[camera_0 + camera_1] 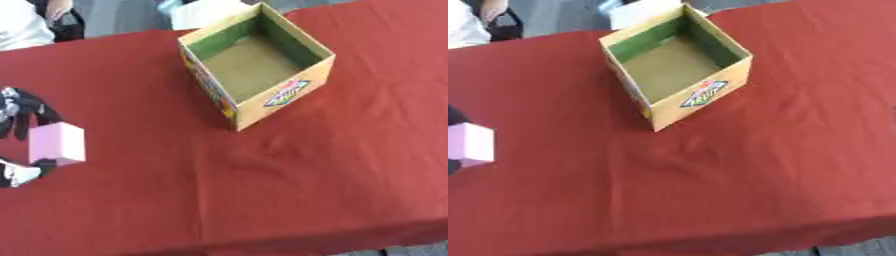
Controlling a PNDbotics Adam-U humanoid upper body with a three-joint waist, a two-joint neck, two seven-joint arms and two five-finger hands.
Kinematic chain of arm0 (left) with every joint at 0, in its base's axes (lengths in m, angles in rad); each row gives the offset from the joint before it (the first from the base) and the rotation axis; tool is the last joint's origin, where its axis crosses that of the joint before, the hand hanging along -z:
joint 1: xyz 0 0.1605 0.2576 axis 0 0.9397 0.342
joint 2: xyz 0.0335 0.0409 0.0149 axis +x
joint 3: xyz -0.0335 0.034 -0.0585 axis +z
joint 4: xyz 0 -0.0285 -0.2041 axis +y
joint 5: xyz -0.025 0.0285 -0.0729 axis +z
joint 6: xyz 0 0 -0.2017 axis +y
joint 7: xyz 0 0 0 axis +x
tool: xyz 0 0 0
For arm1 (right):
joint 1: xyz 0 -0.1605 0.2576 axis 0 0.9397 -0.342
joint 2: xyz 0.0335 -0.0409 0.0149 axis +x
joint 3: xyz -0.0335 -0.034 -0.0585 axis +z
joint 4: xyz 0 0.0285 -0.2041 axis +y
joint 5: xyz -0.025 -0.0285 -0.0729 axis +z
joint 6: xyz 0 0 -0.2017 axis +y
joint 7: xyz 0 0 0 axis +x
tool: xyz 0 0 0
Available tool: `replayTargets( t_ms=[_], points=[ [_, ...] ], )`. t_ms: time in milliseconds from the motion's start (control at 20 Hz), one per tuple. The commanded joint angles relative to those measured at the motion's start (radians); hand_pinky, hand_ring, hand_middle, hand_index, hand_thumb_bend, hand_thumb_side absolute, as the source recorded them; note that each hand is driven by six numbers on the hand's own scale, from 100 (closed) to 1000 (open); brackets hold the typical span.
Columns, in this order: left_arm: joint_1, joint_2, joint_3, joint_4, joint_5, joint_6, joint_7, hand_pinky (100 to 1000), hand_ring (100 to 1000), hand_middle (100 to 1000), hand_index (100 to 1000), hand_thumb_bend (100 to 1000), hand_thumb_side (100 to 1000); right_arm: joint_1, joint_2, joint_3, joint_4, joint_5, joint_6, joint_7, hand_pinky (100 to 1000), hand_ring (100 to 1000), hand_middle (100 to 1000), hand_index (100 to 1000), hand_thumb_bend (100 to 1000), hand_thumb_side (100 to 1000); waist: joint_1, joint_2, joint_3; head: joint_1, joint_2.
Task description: Pick up objects on the table and place them in the box.
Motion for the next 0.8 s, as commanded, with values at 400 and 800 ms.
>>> replayTargets(
  t_ms=[400,800],
  points=[
    [-0.372,-0.014,-0.042,-0.008,0.107,0.017,-0.145,387,450,504,721,100,100,-0.033,-0.022,0.007,-0.015,-0.01,-0.002,0.021,878,840,795,854,115,1000,-0.013,-0.009,-0.017,0.05,0.007],
    [-0.656,-0.19,-0.121,0.183,0.063,-0.013,-0.234,383,449,503,726,100,100,-0.052,-0.01,0.014,-0.015,-0.019,-0.002,0.032,879,840,795,854,117,1000,-0.027,0.008,-0.035,0.074,-0.015]
  ],
)
